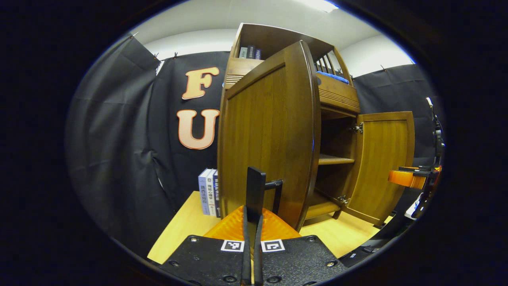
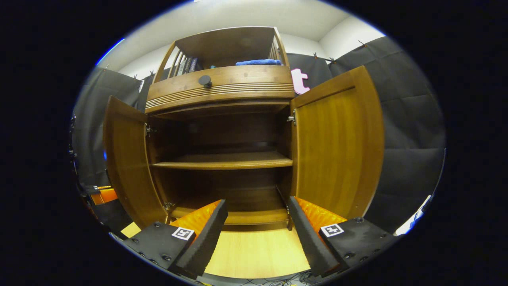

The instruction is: Open the right door of the double-door shoe cabinet with the right hand, and open the left door with the left hand.

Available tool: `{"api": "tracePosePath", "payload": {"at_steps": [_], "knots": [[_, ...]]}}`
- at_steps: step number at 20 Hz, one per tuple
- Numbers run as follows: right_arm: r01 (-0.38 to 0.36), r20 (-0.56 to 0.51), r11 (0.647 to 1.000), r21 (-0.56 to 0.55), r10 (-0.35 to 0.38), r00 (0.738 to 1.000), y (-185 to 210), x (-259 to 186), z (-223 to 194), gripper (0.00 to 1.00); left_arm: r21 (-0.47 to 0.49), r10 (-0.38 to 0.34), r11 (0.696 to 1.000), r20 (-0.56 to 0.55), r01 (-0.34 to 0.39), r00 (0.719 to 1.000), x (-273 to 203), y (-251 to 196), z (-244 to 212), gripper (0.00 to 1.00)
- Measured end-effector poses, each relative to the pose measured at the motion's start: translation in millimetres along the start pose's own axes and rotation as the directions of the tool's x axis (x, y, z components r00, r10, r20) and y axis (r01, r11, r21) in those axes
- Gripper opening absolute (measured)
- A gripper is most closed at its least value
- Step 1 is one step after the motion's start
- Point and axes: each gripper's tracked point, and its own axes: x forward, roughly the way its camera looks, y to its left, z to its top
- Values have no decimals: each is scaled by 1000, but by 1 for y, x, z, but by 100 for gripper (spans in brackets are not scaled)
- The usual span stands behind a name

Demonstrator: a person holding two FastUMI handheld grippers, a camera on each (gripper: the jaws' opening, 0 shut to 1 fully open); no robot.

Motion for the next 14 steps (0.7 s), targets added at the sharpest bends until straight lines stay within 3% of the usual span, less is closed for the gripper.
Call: {"api": "tracePosePath", "payload": {"at_steps": [7, 14], "knots": [[-61, 0, 998, -20, 61, 998, 53, 7, -2, 100, -47, -28, 999, -12, 27, 1000, -9, 45, 1, 0], [-58, 4, 997, -41, 59, 998, 75, 5, -2, 100, -61, -51, 997, -9, 51, 999, -12, 69, 1, 0]]}}
